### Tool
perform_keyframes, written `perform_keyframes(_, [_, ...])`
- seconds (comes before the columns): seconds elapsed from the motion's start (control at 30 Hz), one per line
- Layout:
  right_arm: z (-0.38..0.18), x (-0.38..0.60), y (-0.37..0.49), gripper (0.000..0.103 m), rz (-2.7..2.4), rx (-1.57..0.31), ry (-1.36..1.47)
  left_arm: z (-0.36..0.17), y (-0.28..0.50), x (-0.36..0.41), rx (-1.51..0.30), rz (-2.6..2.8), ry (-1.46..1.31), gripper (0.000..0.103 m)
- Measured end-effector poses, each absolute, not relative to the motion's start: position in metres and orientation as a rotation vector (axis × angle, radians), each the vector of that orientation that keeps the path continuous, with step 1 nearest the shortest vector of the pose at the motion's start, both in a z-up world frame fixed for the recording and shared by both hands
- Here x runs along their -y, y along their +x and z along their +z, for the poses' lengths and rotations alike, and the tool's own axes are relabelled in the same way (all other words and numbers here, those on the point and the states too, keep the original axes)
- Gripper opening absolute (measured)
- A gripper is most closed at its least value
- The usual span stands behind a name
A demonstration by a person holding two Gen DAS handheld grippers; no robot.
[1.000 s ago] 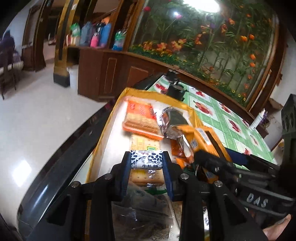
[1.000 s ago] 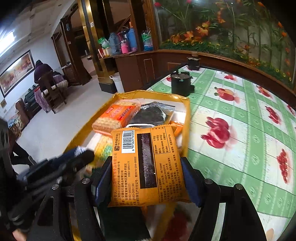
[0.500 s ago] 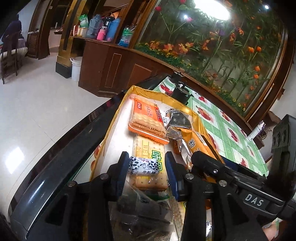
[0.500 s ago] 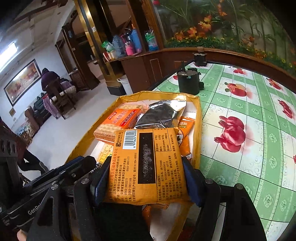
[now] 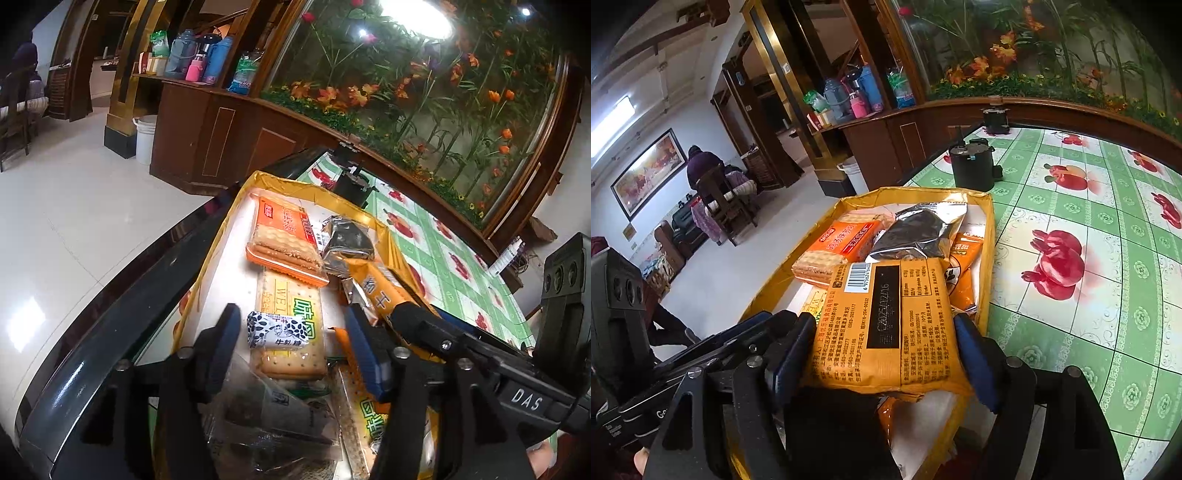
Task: Organize snacks
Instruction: 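Open both tools to release the candy and orange cake into the tray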
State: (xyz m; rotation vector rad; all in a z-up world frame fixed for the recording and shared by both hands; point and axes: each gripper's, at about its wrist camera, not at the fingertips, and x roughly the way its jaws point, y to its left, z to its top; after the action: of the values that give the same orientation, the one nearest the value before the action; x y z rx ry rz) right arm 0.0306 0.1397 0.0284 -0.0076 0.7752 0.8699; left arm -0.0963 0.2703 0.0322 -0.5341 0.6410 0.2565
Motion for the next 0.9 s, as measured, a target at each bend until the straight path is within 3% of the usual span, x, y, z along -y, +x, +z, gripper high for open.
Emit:
perform_keyframes(0.07, [0.032,-0.136,0.03,0.083,0.873,-0.762,0.004,0.033,-0.097,-0.269,-0.632,0.256,-0.532,0.069])
perform_keyframes(0.9, [0.048,-0.078,0.047,0.086,0.865,-0.761,0.247,0.072,-0.115,-0.229,-0.599,0.28,-0.375,0.077])
